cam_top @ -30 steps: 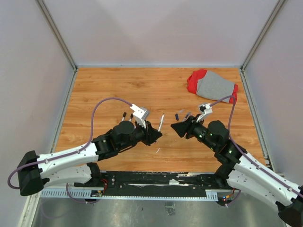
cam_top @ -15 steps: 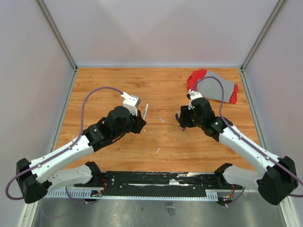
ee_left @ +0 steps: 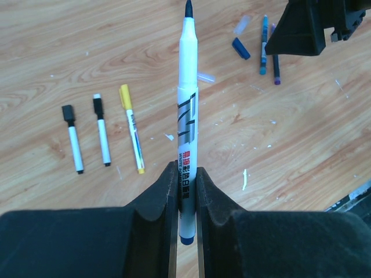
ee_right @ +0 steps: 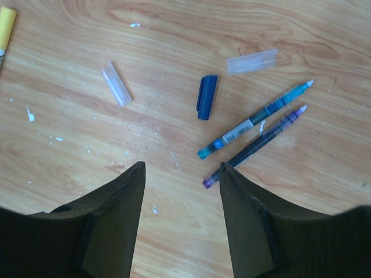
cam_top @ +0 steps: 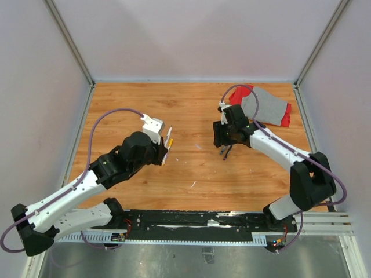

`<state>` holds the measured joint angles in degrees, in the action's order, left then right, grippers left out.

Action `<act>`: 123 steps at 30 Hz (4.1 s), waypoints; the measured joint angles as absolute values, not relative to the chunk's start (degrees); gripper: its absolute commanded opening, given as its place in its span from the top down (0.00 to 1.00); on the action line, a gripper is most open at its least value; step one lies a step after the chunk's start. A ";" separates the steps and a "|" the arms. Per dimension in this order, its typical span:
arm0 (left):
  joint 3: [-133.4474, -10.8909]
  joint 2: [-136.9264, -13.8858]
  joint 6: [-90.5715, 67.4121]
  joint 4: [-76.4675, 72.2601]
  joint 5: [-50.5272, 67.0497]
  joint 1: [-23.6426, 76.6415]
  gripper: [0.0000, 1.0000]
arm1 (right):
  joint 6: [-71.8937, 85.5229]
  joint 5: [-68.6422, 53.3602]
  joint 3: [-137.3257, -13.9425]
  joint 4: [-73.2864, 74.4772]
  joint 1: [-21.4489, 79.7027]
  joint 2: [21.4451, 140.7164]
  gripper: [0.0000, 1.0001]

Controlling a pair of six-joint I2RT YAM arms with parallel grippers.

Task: Insert the pens into the pen caps
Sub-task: Pick up the pen cap from the center of the board, then place the pen cap at the center of the board.

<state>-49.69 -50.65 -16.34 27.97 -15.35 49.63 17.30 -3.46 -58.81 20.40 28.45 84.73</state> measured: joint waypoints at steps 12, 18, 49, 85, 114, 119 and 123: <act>-46.89 -45.71 -15.64 29.82 -19.64 49.63 0.99 | 16.21 -3.22 -67.53 23.86 27.97 96.49 0.56; -46.85 -45.74 -15.49 29.82 -19.79 49.63 0.99 | 15.92 -2.46 -69.12 25.12 27.97 101.03 0.58; -46.04 -46.54 -14.74 29.71 -19.68 49.63 0.99 | 14.44 -0.97 -76.71 26.70 27.09 111.72 0.71; -46.04 -46.76 -14.24 29.65 -19.31 49.63 1.00 | 15.22 0.03 -63.44 28.21 35.97 99.39 0.91; -46.04 -46.76 -14.15 29.63 -18.79 49.63 1.00 | 22.57 2.11 -50.19 31.57 45.25 89.14 0.83; -46.04 -46.76 -14.15 29.63 -18.76 49.63 0.99 | 22.09 1.69 -51.31 32.36 45.25 90.72 0.79; -46.04 -46.76 -14.17 29.61 -18.79 49.63 1.00 | 21.78 1.34 -52.03 33.15 45.30 91.92 0.78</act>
<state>-46.04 -46.76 -14.17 29.61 -18.79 49.63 21.78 1.34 -52.03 33.15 45.30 91.92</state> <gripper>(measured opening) 0.164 0.216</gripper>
